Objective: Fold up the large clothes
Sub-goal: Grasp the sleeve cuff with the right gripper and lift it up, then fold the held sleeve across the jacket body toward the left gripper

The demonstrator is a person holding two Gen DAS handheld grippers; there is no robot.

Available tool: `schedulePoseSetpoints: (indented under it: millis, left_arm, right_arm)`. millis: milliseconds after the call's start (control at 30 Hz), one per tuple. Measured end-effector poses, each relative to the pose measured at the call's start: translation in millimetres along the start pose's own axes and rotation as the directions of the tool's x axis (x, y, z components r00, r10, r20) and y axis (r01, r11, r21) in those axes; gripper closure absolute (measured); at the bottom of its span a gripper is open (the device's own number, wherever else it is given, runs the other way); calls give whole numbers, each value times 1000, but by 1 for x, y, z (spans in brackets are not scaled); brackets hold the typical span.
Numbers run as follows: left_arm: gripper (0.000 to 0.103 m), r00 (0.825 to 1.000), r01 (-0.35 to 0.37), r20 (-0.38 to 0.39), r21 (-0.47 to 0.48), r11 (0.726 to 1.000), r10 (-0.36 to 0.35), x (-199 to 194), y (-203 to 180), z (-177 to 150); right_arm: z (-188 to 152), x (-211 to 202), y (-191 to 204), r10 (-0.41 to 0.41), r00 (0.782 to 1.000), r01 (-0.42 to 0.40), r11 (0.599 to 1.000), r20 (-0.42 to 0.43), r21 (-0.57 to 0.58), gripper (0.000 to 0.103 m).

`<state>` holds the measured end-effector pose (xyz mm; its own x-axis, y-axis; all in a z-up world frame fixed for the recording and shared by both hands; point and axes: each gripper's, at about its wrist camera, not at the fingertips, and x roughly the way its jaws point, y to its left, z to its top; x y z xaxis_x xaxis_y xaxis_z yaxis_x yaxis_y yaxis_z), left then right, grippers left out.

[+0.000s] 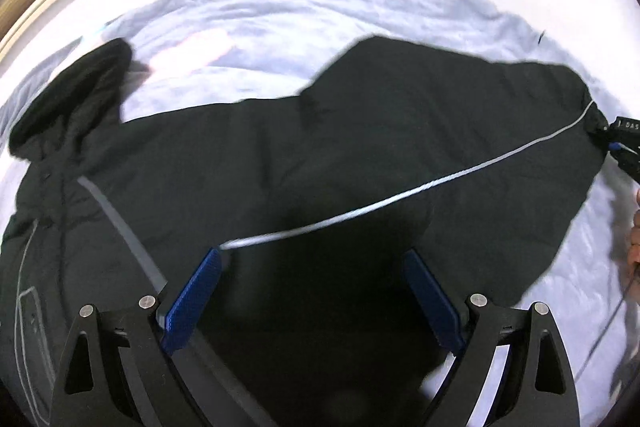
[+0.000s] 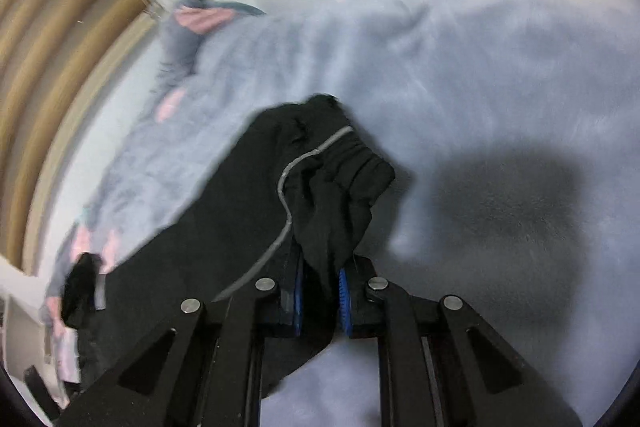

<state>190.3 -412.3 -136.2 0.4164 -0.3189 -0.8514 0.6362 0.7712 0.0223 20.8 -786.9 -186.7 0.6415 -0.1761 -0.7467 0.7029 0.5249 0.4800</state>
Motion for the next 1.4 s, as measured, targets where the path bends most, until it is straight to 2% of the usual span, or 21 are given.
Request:
schedulePoseSetpoints:
  millis: [100, 233, 333, 467, 633, 733, 867, 1033, 1167, 1267, 1400]
  left_arm:
    - [10, 999, 5, 41, -38, 999, -3, -34, 31, -15]
    - [10, 995, 66, 80, -102, 993, -58, -81, 78, -37]
    - [10, 991, 42, 128, -114, 993, -27, -114, 100, -49]
    - [10, 981, -39, 184, -98, 994, 56, -155, 125, -67]
    - [10, 972, -53, 219, -144, 988, 84, -195, 169, -97]
    - [10, 969, -61, 226, -190, 980, 104, -207, 192, -112]
    - [10, 962, -81, 233, -255, 964, 142, -223, 224, -143]
    - [10, 956, -108, 226, -320, 941, 187, -229, 255, -177]
    - [10, 964, -122, 174, -383, 916, 201, -212, 274, -198]
    - [10, 972, -116, 135, -435, 893, 192, -195, 286, -213]
    - [10, 979, -120, 94, -454, 883, 181, -175, 295, -222]
  right_arm:
    - [-2, -31, 34, 69, 997, -66, 995, 28, -69, 85]
    - [-16, -66, 104, 153, 988, -147, 970, 17, -195, 85]
    - [-35, -85, 164, 180, 983, -177, 937, -16, -302, 85]
    - [-62, -107, 239, 211, 976, -215, 876, -57, -431, 85]
    - [-107, -119, 324, 223, 968, -249, 795, -115, -554, 85]
    - [-151, -119, 374, 222, 964, -264, 729, -147, -631, 85]
    - [-211, -114, 417, 214, 954, -300, 658, -210, -691, 86]
    - [-303, -89, 454, 188, 928, -371, 553, -322, -746, 86]
    - [-368, -46, 464, 86, 915, -380, 505, -393, -775, 86]
    - [-416, -10, 469, -27, 916, -348, 444, -401, -825, 86]
    - [-435, 12, 463, -80, 905, -346, 432, -418, -832, 76]
